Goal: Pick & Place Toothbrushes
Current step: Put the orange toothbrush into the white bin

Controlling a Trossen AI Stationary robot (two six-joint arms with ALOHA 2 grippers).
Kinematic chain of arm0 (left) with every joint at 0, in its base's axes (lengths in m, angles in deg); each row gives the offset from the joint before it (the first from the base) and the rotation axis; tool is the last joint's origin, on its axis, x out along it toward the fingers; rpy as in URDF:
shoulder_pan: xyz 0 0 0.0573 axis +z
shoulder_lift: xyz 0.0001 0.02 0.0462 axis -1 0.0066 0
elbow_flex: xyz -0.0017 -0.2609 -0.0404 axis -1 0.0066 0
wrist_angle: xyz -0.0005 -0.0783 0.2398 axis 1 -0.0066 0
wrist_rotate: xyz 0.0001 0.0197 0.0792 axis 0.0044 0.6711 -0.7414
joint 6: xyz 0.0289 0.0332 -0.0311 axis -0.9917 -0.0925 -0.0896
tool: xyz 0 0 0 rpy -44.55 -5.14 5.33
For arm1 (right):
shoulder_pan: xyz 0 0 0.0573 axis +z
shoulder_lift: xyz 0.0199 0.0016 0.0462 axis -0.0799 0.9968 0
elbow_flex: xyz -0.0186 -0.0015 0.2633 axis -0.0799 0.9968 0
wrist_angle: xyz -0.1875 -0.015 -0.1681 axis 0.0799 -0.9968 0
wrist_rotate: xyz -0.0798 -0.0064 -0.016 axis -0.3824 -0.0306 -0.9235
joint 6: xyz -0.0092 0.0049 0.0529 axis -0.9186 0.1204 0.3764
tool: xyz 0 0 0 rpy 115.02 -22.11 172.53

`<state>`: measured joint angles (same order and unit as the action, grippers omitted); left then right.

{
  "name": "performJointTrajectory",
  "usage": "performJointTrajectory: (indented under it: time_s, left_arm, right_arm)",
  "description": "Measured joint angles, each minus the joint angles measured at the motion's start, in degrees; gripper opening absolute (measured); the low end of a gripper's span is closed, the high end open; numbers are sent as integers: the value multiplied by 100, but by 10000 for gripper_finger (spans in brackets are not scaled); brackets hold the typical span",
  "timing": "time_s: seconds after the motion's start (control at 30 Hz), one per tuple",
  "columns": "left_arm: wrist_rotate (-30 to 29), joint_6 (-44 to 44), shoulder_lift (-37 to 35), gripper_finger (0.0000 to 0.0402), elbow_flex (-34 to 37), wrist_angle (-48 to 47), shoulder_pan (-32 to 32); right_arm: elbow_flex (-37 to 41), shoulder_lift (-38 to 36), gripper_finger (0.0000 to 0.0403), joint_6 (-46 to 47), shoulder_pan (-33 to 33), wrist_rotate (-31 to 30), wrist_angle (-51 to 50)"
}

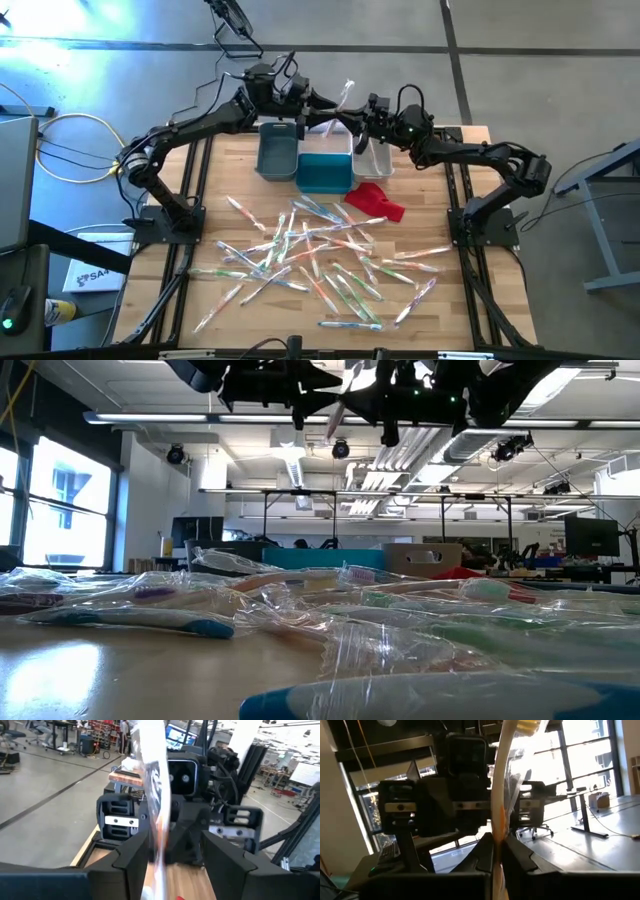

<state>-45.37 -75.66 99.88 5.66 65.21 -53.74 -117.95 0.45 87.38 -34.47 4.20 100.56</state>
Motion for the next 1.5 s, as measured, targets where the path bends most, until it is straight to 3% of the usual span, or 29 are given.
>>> performJointTrajectory:
  time_s: [0.43,0.8,0.93,1.13,1.5]
  left_arm:
    - [253,152,-460,175,0,-1015,693]
    - [223,473,-475,175,0,-1209,1046]
    - [-249,468,-475,175,0,-1235,1185]
    - [-1258,461,-475,175,0,-1320,1175]
    - [-1420,450,-475,175,0,-1373,1173]
  right_arm:
    - [0,-415,9,-11,-337,-39,-1179]
    - [0,-817,9,-157,-672,-348,-2446]
    - [0,-1014,9,-160,-786,-396,-3002]
    - [0,-1174,9,-304,-881,-964,-3976]
    - [0,-889,9,38,-787,-1255,-5381]
